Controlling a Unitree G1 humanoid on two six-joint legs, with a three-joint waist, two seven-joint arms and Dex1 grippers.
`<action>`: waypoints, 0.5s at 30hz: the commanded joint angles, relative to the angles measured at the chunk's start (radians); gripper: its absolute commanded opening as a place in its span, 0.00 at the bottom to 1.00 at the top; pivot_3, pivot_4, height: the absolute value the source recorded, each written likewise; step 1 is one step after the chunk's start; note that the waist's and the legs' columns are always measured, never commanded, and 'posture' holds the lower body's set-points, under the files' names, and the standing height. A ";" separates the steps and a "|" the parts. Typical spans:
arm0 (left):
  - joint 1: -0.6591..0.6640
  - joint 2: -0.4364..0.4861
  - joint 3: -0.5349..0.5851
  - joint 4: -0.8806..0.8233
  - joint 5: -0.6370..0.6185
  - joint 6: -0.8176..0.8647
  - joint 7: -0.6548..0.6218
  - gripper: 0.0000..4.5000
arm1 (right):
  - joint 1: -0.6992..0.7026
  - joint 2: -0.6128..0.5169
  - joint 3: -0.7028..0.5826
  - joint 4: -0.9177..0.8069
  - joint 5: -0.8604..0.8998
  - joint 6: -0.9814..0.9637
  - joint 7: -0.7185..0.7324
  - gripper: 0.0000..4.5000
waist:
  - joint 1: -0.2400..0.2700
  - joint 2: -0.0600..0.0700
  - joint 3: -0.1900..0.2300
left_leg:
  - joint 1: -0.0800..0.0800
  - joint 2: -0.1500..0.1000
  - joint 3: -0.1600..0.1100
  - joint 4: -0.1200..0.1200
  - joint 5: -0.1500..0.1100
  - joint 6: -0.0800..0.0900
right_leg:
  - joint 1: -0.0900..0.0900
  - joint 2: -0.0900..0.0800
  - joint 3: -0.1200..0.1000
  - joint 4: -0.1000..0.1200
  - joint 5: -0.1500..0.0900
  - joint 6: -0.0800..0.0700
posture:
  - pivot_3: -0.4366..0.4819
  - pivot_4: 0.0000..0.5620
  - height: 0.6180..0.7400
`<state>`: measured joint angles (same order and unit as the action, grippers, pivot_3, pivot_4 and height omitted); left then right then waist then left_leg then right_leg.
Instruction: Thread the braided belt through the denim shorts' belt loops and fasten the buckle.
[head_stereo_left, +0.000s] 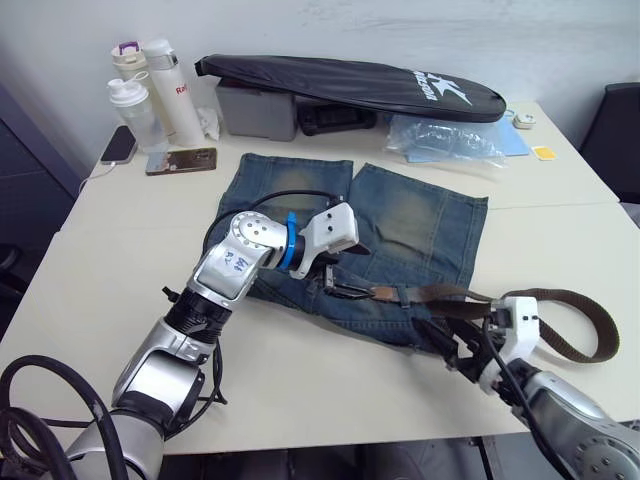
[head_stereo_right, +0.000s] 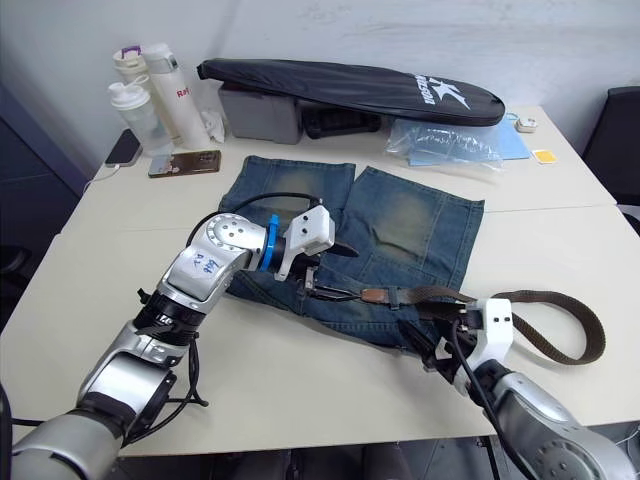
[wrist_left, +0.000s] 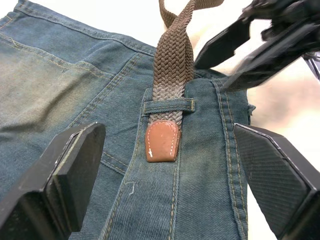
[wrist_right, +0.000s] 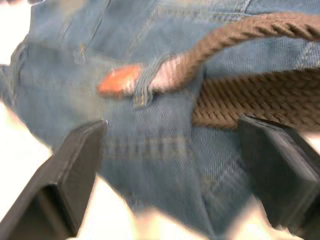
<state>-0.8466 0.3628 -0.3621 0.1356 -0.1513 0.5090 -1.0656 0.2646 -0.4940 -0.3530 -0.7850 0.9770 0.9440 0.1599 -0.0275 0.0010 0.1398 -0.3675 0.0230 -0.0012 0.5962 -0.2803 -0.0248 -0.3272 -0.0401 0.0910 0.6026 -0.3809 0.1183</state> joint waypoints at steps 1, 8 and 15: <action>-0.036 0.007 0.010 0.008 0.003 -0.036 -0.024 1.00 | 0.032 -0.123 0.005 -0.115 -0.004 0.018 0.055 0.98 | 0.000 -0.001 0.001 | 0.000 0.000 0.000 0.000 0.000 0.000 | 0.000 0.001 0.000 0.000 0.000 0.000 | 0.48 0.27 1.00; -0.081 -0.004 -0.017 0.099 0.034 -0.124 -0.073 1.00 | -0.085 -0.193 0.131 -0.098 -0.160 -0.023 0.030 0.36 | 0.001 -0.003 0.002 | 0.000 0.000 -0.001 0.001 0.001 0.001 | -0.001 0.002 0.000 -0.002 0.000 0.000 | 0.48 0.27 1.00; -0.140 -0.054 -0.072 0.224 0.146 -0.274 -0.041 1.00 | -0.149 -0.150 0.320 0.005 -0.341 -0.028 -0.018 0.02 | 0.016 -0.003 0.002 | -0.002 -0.004 -0.003 0.001 0.002 0.003 | -0.002 0.001 -0.002 -0.001 0.000 0.000 | 0.48 0.27 1.00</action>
<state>-0.9518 0.3214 -0.4326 0.3458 -0.0359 0.2804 -1.1306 0.1219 -0.6654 -0.0592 -0.7822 0.6800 0.9326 0.1597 -0.0119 -0.0019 0.1418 -0.3697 0.0187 -0.0043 0.5969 -0.2782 -0.0221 -0.3291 -0.0402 0.0896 0.6011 -0.3809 0.1183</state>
